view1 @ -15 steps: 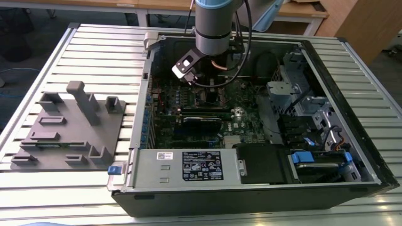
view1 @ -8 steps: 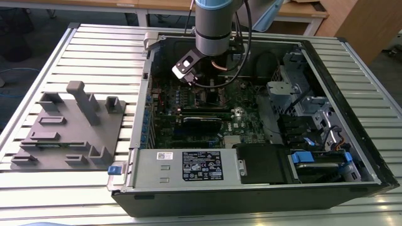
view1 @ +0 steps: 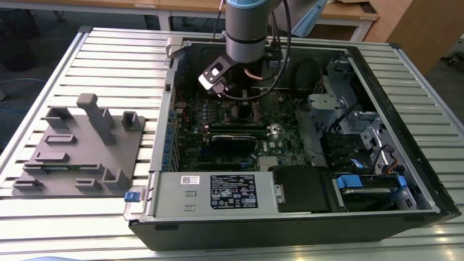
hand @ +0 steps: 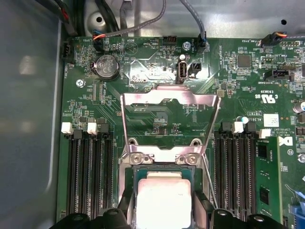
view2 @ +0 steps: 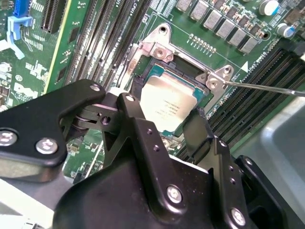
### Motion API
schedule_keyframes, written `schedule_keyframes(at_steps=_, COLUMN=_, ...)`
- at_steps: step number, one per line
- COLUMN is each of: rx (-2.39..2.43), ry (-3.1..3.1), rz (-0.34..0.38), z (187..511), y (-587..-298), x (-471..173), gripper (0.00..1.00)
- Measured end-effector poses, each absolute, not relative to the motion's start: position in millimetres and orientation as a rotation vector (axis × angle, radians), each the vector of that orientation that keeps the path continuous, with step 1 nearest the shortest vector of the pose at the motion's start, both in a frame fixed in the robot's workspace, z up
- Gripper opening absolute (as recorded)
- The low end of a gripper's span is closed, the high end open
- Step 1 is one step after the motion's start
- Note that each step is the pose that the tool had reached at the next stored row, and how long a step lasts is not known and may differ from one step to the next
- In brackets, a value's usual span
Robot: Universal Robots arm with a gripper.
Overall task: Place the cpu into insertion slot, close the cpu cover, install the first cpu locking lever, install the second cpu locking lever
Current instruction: 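Place the cpu into insertion slot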
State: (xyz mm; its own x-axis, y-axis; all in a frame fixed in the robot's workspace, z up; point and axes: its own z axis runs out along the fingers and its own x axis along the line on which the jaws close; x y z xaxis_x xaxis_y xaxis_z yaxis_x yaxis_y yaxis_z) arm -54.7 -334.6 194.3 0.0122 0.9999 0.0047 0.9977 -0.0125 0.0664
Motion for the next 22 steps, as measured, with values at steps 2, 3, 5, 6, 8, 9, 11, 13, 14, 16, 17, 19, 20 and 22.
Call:
schedule_keyframes(at_steps=2, rx=2.203, ry=2.176, rz=0.078, z=197.2, y=-334.6, x=-54.7, gripper=0.61)
schedule_keyframes(at_steps=3, rx=2.203, ry=2.176, rz=0.077, z=198.8, y=-334.6, x=-54.7, gripper=0.61)
schedule_keyframes(at_steps=5, rx=2.203, ry=2.176, rz=0.077, z=201.3, y=-334.6, x=-54.7, gripper=0.61)
schedule_keyframes(at_steps=6, rx=2.203, ry=2.176, rz=0.077, z=201.8, y=-334.6, x=-54.7, gripper=0.61)
schedule_keyframes(at_steps=8, rx=2.203, ry=2.176, rz=0.078, z=201.8, y=-334.6, x=-54.6, gripper=0.61)
schedule_keyframes(at_steps=9, rx=2.203, ry=2.176, rz=0.078, z=201.9, y=-334.6, x=-54.6, gripper=0.61)
schedule_keyframes(at_steps=11, rx=2.203, ry=2.176, rz=0.078, z=202.1, y=-334.6, x=-54.7, gripper=0.61)
schedule_keyframes(at_steps=13, rx=2.203, ry=2.176, rz=0.078, z=202.1, y=-334.6, x=-54.7, gripper=0.61)
schedule_keyframes(at_steps=14, rx=2.203, ry=2.176, rz=0.078, z=202.2, y=-334.6, x=-54.7, gripper=0.61)
schedule_keyframes(at_steps=16, rx=2.203, ry=2.176, rz=0.078, z=202.3, y=-334.6, x=-54.7, gripper=0.61)
schedule_keyframes(at_steps=17, rx=2.203, ry=2.176, rz=0.078, z=202.3, y=-334.6, x=-54.7, gripper=0.61)
schedule_keyframes(at_steps=19, rx=2.203, ry=2.176, rz=0.077, z=202.4, y=-334.6, x=-54.7, gripper=0.61)
schedule_keyframes(at_steps=20, rx=2.203, ry=2.176, rz=0.078, z=202.5, y=-334.6, x=-54.7, gripper=0.61)
schedule_keyframes(at_steps=22, rx=2.203, ry=2.176, rz=0.078, z=202.5, y=-334.6, x=-54.7, gripper=0.53)
